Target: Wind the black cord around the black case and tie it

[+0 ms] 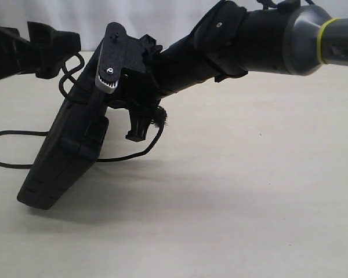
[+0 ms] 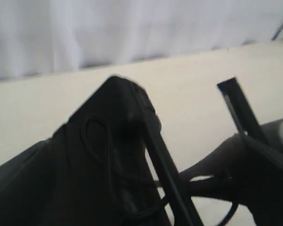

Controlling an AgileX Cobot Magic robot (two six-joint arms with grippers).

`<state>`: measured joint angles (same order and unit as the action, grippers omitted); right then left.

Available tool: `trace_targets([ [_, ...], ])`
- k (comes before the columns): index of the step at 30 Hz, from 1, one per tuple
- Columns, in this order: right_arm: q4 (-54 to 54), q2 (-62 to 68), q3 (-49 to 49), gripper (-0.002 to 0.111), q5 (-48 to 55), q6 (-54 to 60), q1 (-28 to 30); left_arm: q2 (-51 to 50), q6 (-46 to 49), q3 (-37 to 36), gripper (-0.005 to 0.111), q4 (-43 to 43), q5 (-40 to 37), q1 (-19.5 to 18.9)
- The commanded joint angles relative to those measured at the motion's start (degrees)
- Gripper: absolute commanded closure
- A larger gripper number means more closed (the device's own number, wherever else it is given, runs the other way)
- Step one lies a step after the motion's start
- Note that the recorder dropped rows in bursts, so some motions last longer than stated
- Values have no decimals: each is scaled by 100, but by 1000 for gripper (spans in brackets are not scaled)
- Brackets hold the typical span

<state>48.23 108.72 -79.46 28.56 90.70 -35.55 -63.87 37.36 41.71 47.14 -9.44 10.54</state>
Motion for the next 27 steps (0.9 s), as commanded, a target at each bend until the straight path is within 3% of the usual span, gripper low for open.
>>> trace_targets([
  [1, 59, -60, -35, 103, -20, -156, 27, -1282, 38, 1147, 15, -1, -2815, -1095],
  [7, 59, -60, -35, 103, -20, -167, 27, -2245, 782, 1449, 15, 24, -2984, -1120],
  [9, 59, -60, -35, 103, -20, -167, 27, -2245, 870, 1460, 21, 36, -2933, -1120],
  [11, 59, -60, -35, 103, -20, -167, 27, -2245, 899, 1507, 44, 46, -2922, -1120],
  [12, 59, -60, -35, 103, -20, -167, 27, -2245, 899, 1507, 60, 62, -2840, -1120],
  [16, 59, -60, -35, 103, -46, -166, 27, -2245, 899, 1507, 100, 62, -2788, -1120],
  [18, 59, -60, -35, 103, -46, -166, 27, -2245, 899, 1507, 107, 62, -2788, -1120],
  [27, 59, -60, -35, 103, -337, -924, 27, -1861, 899, 1507, 107, 14, -2443, -1132],
])
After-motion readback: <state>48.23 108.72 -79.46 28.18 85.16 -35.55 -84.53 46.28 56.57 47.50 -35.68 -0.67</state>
